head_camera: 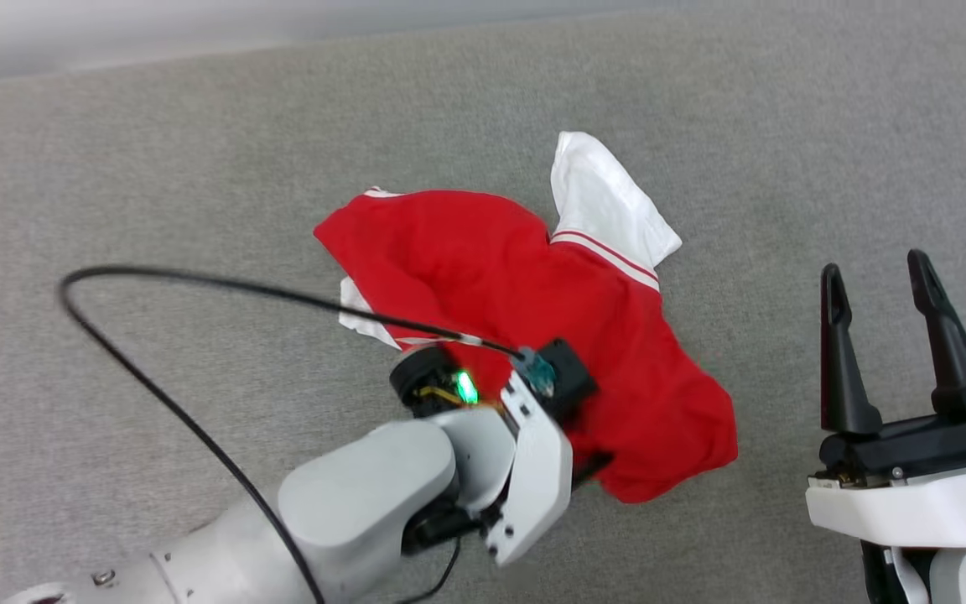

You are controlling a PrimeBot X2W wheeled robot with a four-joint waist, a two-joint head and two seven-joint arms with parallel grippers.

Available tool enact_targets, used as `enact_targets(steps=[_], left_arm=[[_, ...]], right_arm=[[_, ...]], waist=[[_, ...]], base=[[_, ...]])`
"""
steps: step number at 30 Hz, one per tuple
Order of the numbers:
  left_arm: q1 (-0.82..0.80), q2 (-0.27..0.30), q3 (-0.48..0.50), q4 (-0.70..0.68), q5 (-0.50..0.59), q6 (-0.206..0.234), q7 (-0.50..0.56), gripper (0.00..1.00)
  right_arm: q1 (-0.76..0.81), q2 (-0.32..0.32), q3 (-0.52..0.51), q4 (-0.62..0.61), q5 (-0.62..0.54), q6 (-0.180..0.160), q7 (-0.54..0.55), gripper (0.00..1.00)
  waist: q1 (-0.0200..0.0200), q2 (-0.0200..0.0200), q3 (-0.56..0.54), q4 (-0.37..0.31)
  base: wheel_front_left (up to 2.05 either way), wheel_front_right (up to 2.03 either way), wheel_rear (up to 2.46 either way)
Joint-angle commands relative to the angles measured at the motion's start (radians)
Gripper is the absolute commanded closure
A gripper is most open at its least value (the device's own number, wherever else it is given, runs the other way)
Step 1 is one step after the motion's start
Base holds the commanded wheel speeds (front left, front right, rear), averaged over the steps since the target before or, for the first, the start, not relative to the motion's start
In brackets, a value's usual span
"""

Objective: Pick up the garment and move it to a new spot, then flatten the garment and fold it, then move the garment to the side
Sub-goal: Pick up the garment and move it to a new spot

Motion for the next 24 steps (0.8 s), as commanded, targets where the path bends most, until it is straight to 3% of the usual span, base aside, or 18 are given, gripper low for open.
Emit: enact_targets(steps=[1,6,13,16,17,24], left_arm=[[-0.026,-0.008,0.02,0.015,0.015,0.0,-0.072,0.0],[-0.021,-0.018,0.088,0.032,0.066,0.05,-0.278,0.0],[0.039,0.024,0.176,0.012,0.14,0.221,-0.509,0.0],[0.08,0.048,0.216,-0.001,0.166,0.302,-0.563,0.0],[0.08,0.048,0.216,-0.001,0.166,0.302,-0.563,0.0],[0.231,0.092,0.398,-0.116,0.3,0.502,-0.591,0.0]], right_arm=[[0.016,0.001,-0.001,0.006,-0.009,0.0,-0.002,0.0],[0.046,0.001,-0.009,0.019,-0.017,0.0,-0.002,0.0],[0.084,0.001,-0.017,0.027,-0.026,0.0,-0.002,0.0],[0.097,0.001,-0.019,0.027,-0.028,0.0,-0.002,0.0],[0.097,0.001,-0.019,0.027,-0.028,0.0,-0.002,0.0],[0.117,0.001,-0.023,0.037,-0.031,0.0,-0.002,0.0]], waist=[[0.0,0.0,-0.03,0.013],[0.0,0.0,-0.086,0.037],[0.0,0.0,-0.147,0.073],[0.0,0.0,-0.163,0.088],[0.0,0.0,-0.163,0.088],[0.0,0.0,-0.189,0.109]], base=[[0.0,0.0,0.0],[0.0,0.0,0.0],[0.0,0.0,0.0],[0.0,0.0,0.0],[0.0,0.0,0.0],[0.0,0.0,0.0]])
